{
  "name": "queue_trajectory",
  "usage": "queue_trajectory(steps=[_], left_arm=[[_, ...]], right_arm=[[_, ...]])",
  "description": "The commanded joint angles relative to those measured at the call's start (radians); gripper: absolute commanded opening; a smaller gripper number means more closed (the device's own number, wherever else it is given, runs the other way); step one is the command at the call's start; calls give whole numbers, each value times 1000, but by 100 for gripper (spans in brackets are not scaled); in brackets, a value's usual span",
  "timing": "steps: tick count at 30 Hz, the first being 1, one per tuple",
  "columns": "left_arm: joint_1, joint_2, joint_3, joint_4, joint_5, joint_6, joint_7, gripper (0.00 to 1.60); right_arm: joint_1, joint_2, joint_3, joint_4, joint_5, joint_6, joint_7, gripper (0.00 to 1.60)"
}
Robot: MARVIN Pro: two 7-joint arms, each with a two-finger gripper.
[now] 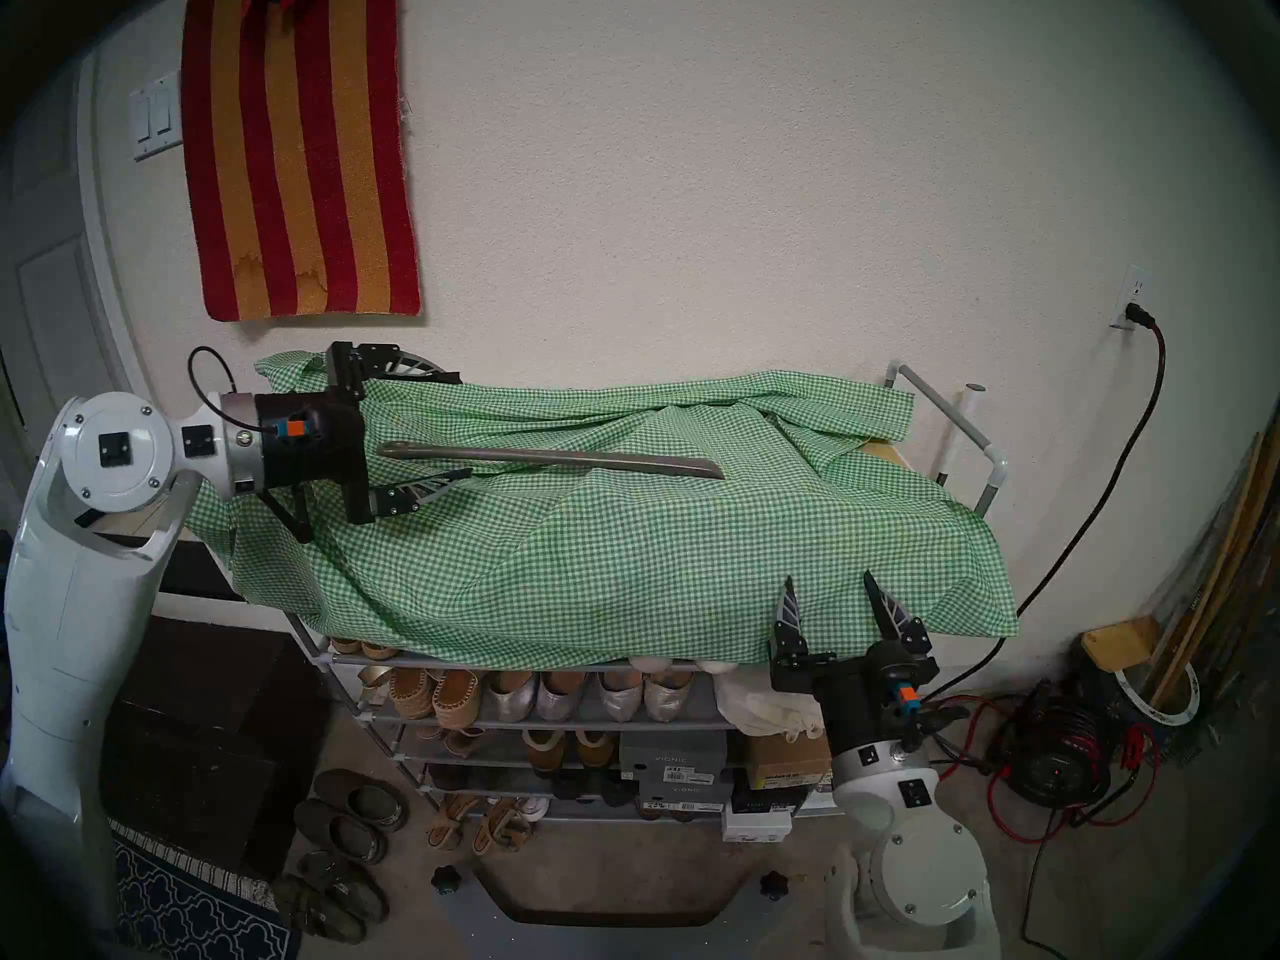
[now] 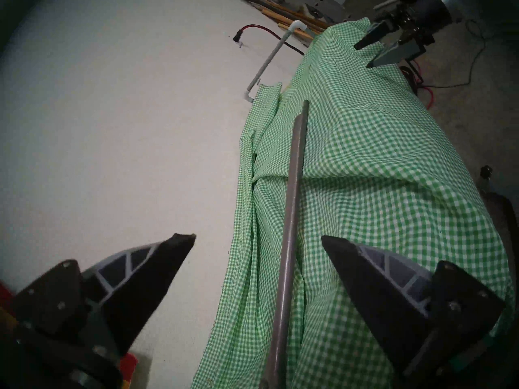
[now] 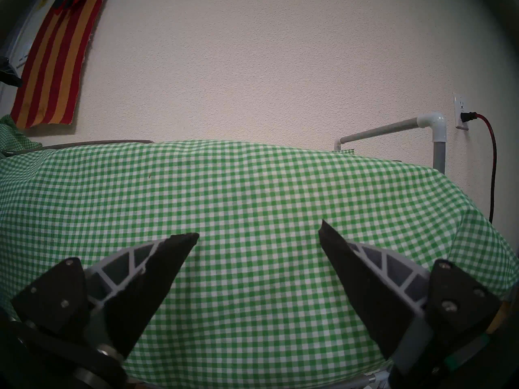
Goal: Lift the object off the cloth, cover the shoe rack with the cloth, put the object back
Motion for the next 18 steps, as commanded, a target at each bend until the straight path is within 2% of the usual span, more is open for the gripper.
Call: queue_trajectory(steps=[1, 3, 9, 11, 12, 14, 18], left_arm=[[-107, -15, 136, 26, 94, -17, 16, 160], [-141, -16, 175, 40, 150, -13, 5, 160], [-208, -65, 235, 67, 278, 20, -2, 160], [-257, -71, 278, 89, 324, 61, -35, 160], [-257, -71, 278, 89, 324, 61, -35, 160], [-251, -94, 288, 95, 389, 95, -24, 160], [-312, -115, 330, 123, 460, 181, -35, 160]], right_arm=[[0, 0, -1, 0, 0, 1, 0, 160], [0, 0, -1, 0, 0, 1, 0, 160], [0, 0, -1, 0, 0, 1, 0, 160], [0, -1, -1, 0, 0, 1, 0, 160], [0, -1, -1, 0, 0, 1, 0, 160], [0, -1, -1, 0, 0, 1, 0, 160], [0, -1, -1, 0, 0, 1, 0, 160]])
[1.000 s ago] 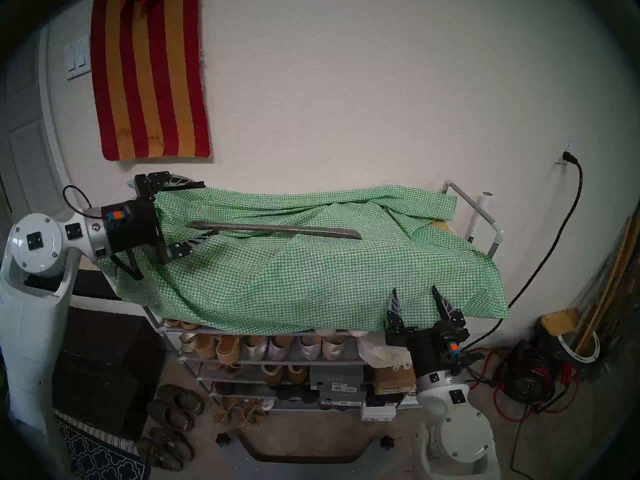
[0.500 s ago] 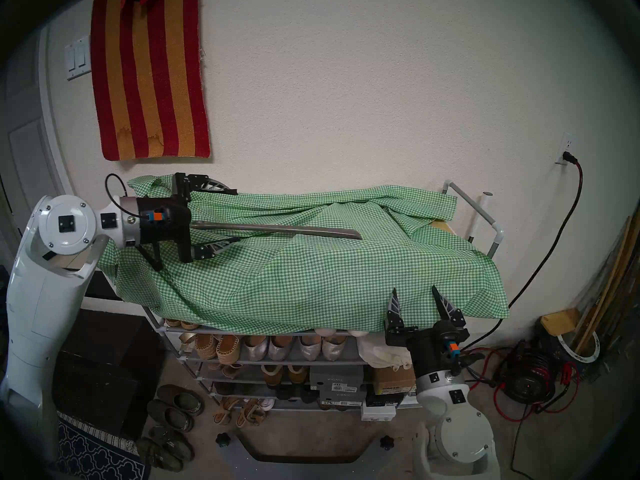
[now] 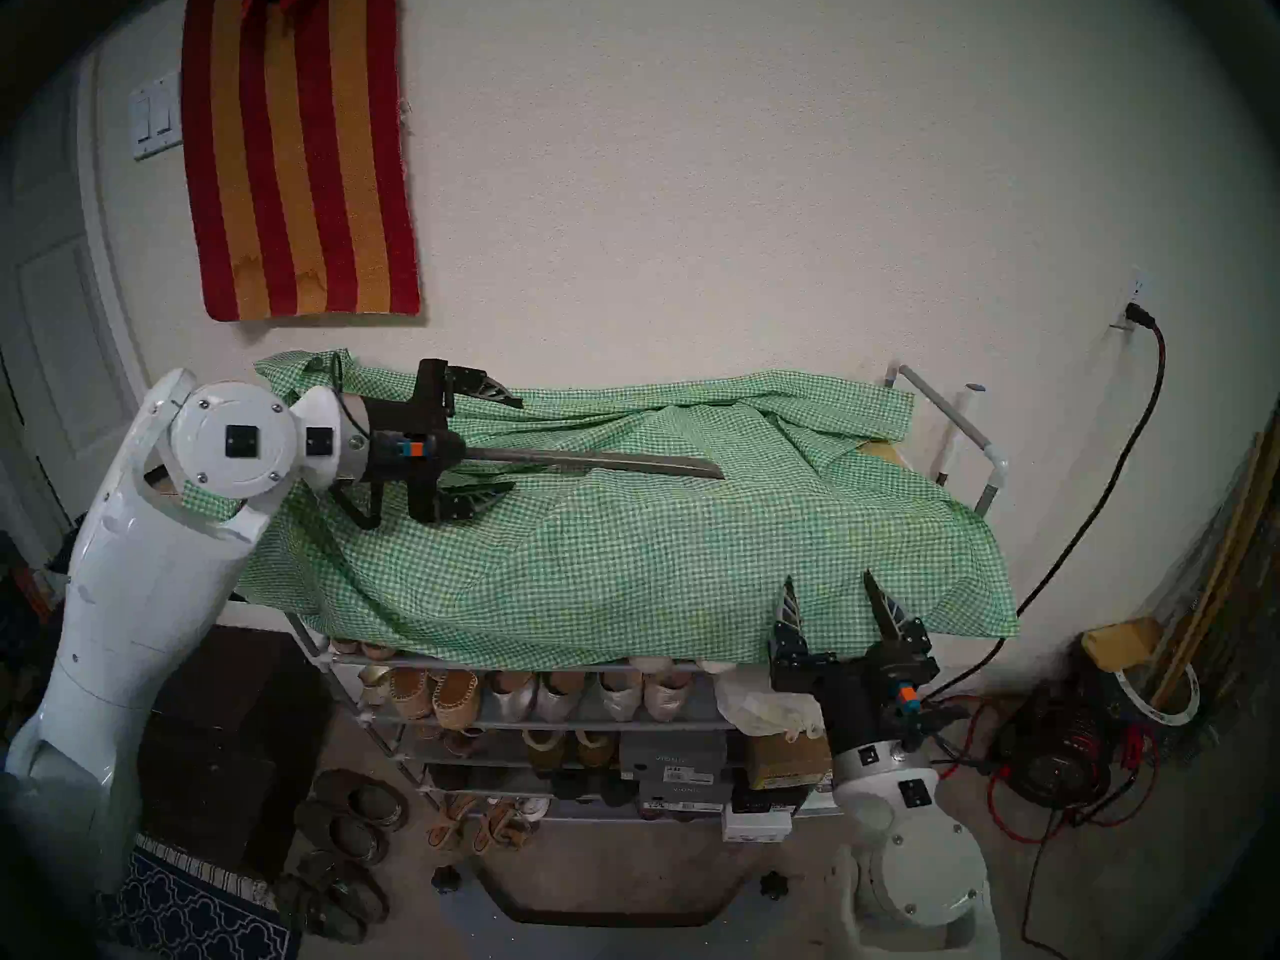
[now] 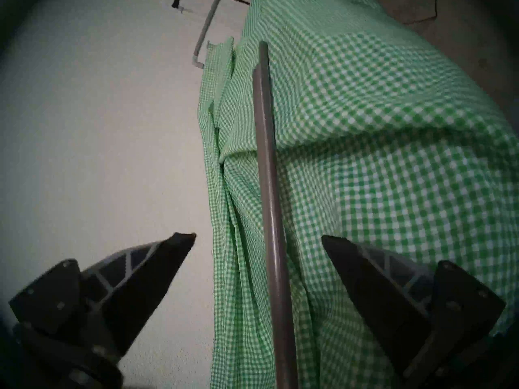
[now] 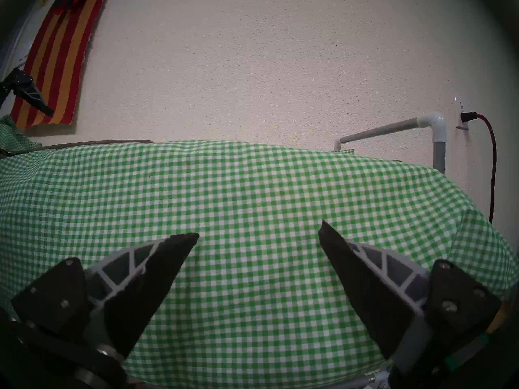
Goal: Lift the object off the cloth, cover the shoe rack with the cloth, put the object back
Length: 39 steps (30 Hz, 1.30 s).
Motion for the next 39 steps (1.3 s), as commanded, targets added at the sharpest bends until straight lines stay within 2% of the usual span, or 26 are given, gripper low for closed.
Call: queue_trajectory(steps=[1, 5, 10, 11, 12, 13, 17, 20, 22, 26, 34, 39], left_arm=[[-110, -62, 51, 34, 127, 115, -13, 160], [-97, -68, 59, 19, 172, 212, -41, 160], [-64, -75, 61, 9, 148, 246, -67, 159], [-57, -77, 59, 5, 138, 252, -74, 66], [-53, -77, 59, -1, 136, 258, -76, 17], [-51, -81, 54, -1, 126, 264, -83, 0], [-47, -87, 42, -7, 95, 268, -104, 0], [-28, -97, 30, -28, 84, 264, -83, 0], [-30, -127, 2, -33, 75, 274, -40, 0], [-81, -150, -28, -53, 82, 273, 5, 0], [-138, -136, -78, -108, 106, 263, 70, 0], [-175, -131, -159, -114, 103, 276, 97, 0]], right_arm=[[0, -1, -1, 0, 0, 1, 0, 160], [0, -1, -1, -1, 0, 1, 0, 160], [0, -1, -1, -1, 0, 1, 0, 160], [0, -1, -1, -1, 0, 1, 0, 160], [0, -1, -1, -1, 0, 1, 0, 160], [0, -1, -1, -1, 0, 1, 0, 160], [0, -1, -1, -1, 0, 1, 0, 160], [0, -1, -1, -1, 0, 1, 0, 160], [0, -1, -1, -1, 0, 1, 0, 160], [0, -1, -1, 0, 0, 1, 0, 160], [0, -1, -1, 0, 0, 1, 0, 160], [0, -1, -1, 0, 0, 1, 0, 160]])
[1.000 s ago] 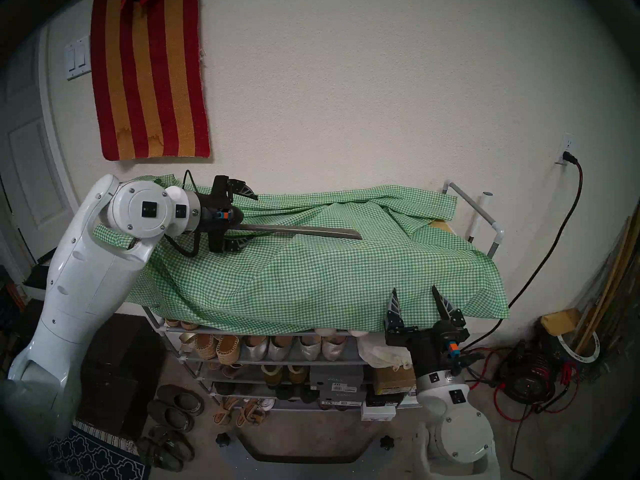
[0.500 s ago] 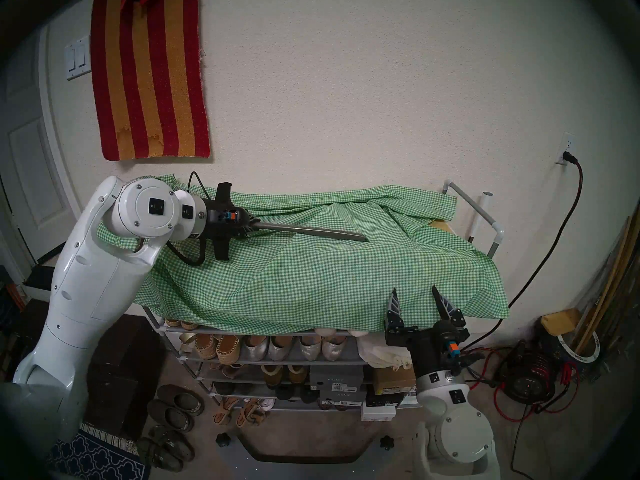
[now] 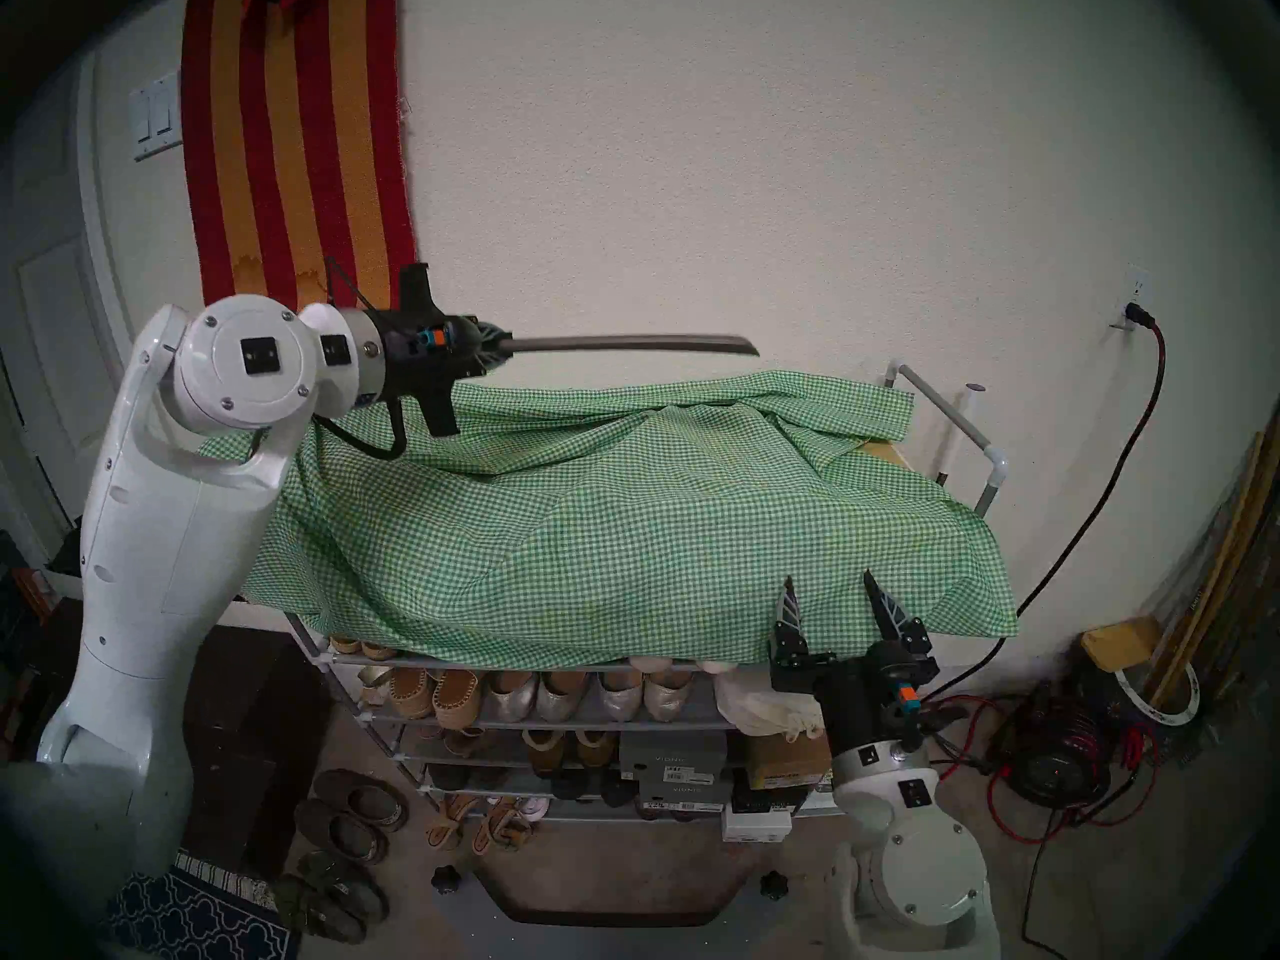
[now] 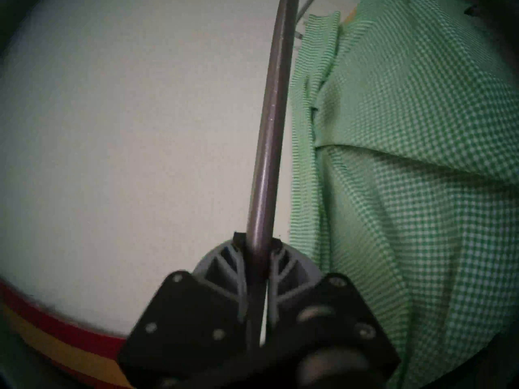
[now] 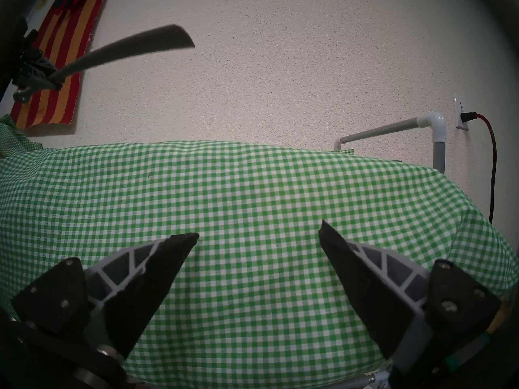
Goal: Lift the object off the cloth, cover the shoe rack with the cloth, put the object back
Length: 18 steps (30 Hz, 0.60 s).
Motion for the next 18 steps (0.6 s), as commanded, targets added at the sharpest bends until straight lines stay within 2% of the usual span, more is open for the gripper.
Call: queue_trajectory(steps=[1, 5, 9, 10, 11, 13, 14, 16, 17, 18], left_arm=[[-79, 5, -104, -15, -5, 8, 40, 0], [-127, 1, -197, 4, -28, 28, 51, 0], [-141, 19, -278, 7, -49, 36, 57, 0], [-156, 43, -259, 12, -57, 62, 74, 0], [-146, 25, -313, 3, -71, 54, 58, 0], [-157, 41, -332, -2, -95, 78, 64, 0], [-151, 29, -371, -14, -102, 73, 55, 0], [-162, 42, -381, -23, -132, 105, 61, 0], [-156, 26, -421, -35, -152, 112, 48, 0], [-166, 41, -409, -38, -167, 141, 62, 0]], right_arm=[[0, -1, -1, 0, 0, 1, 0, 160], [0, 0, -1, 0, 0, 1, 0, 160], [0, 0, -1, 0, 0, 1, 0, 160], [0, 0, -1, 0, 0, 1, 0, 160], [0, 0, -1, 0, 0, 1, 0, 160], [0, 0, -1, 0, 0, 1, 0, 160], [0, 0, -1, 0, 0, 1, 0, 160], [0, 0, -1, 0, 0, 1, 0, 160], [0, 0, -1, 0, 0, 1, 0, 160], [0, 0, -1, 0, 0, 1, 0, 160]])
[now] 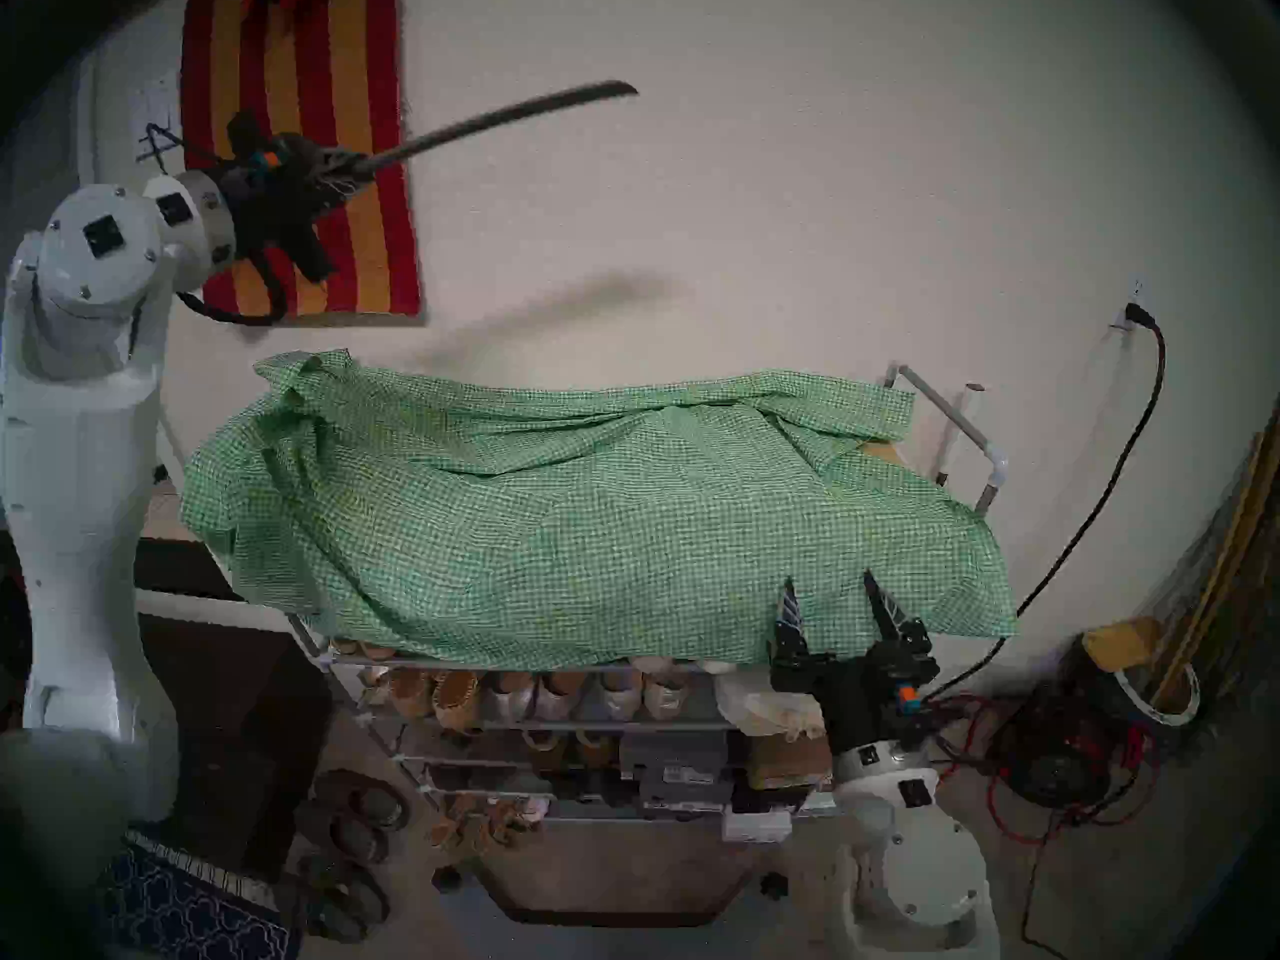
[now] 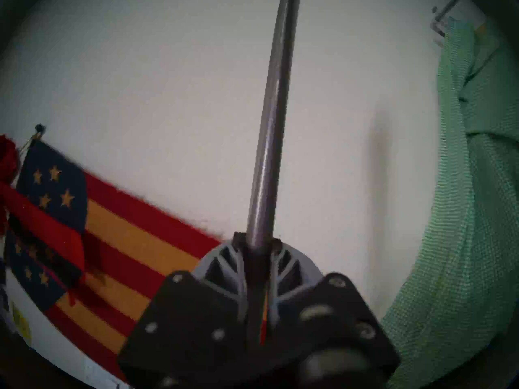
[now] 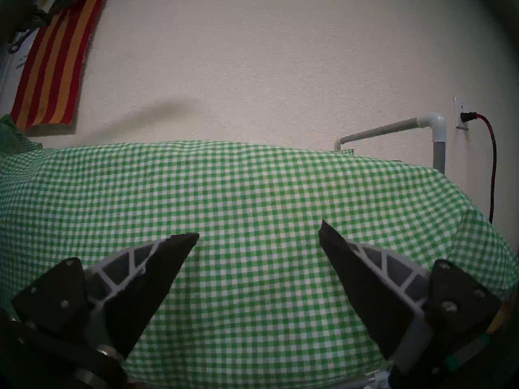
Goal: Lift the object off the cloth, cover the shoe rack with the cloth, put the object back
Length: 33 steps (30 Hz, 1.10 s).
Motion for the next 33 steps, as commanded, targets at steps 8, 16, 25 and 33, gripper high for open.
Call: queue_trajectory(steps=[8, 16, 25, 33], left_arm=[[-45, -3, -259, -97, -187, 153, 44, 0], [-91, 32, -406, -91, -203, 224, 101, 0], [-123, 45, -587, -59, -204, 302, 155, 0], [-134, 49, -697, -67, -212, 366, 165, 0]], right_arm=[[0, 0, -1, 0, 0, 0, 0, 160], [0, 0, -1, 0, 0, 0, 0, 160], [0, 0, -1, 0, 0, 0, 0, 160], [0, 0, -1, 0, 0, 0, 0, 160]])
